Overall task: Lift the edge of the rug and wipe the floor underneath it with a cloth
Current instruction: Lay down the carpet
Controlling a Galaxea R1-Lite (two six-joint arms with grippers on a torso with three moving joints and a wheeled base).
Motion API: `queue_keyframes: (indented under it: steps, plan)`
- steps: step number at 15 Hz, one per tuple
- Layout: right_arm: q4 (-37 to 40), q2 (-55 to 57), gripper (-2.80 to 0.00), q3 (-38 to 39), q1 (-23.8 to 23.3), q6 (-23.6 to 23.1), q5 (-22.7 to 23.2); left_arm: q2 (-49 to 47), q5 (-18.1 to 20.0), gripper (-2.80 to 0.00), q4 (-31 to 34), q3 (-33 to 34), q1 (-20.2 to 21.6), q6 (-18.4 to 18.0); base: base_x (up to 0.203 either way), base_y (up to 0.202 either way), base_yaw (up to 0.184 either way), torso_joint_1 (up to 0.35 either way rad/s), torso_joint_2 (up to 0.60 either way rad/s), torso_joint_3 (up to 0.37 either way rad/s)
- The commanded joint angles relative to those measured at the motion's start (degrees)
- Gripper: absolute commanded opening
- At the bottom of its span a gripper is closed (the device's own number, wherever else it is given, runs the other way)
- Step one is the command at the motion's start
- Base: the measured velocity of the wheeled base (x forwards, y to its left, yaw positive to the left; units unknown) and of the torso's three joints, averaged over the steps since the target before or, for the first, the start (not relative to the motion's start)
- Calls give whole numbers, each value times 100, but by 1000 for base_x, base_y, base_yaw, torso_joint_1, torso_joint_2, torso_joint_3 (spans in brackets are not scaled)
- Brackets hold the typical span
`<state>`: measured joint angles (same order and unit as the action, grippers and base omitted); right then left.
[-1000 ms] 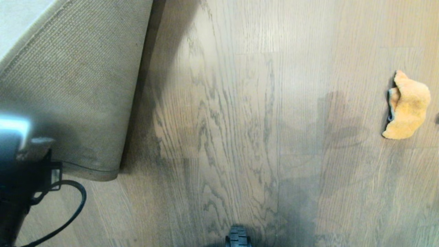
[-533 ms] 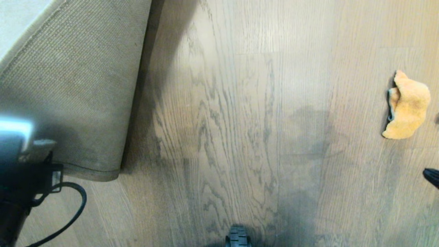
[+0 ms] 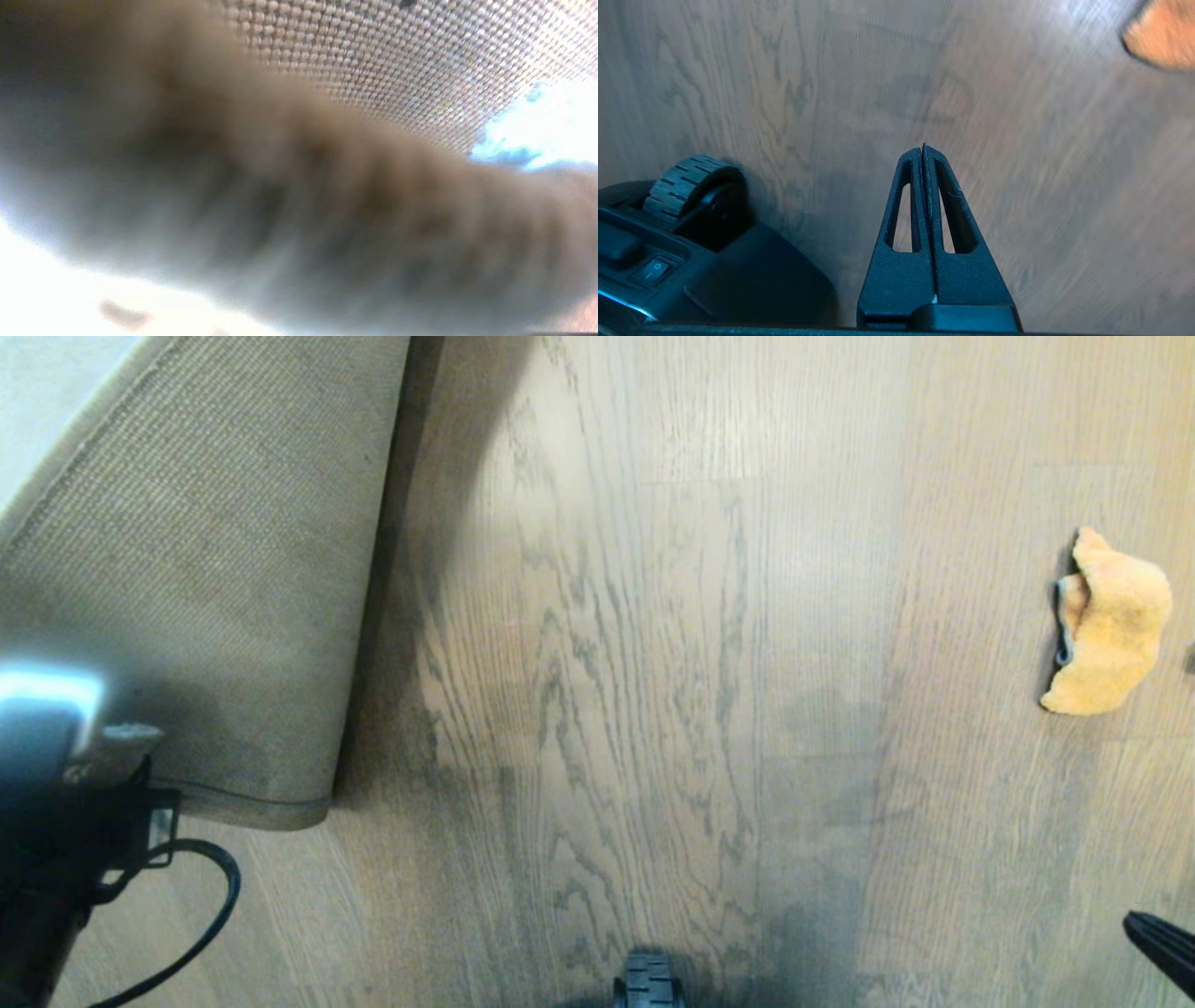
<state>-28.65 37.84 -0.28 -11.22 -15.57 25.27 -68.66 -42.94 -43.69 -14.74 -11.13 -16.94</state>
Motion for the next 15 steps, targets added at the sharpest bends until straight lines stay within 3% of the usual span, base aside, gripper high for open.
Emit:
queue_keyframes:
  steps: [1,4,6,7,9,12,15]
  plan:
    - [381,-567,-280,28,-13,28,-157,-34,-13,-280,23,15,-3,-11,0,0,0,0,0,0]
    - [1350,-1586,-280,27,-9,59,-341,-71,-4,-280,56,6,-3,-5,0,0,0,0,0,0]
    - [2185,-2104,-280,-23,2,118,-938,-104,3,-280,54,6,5,-2,0,0,0,0,0,0]
    - [2280,-2146,-280,-27,4,324,-1381,-109,-4,-280,53,15,-2,-2,0,0,0,0,0,0]
    - [2334,-2154,-280,-6,5,785,-1843,-113,-4,-280,62,19,6,-2,0,0,0,0,0,0]
    - [2380,-2158,-280,27,5,836,-2519,-139,-4,-280,62,24,-3,-2,0,0,0,0,0,0]
    - [2591,-2158,-280,28,5,767,-2508,-139,-13,-280,62,24,6,-2,0,0,0,0,0,0]
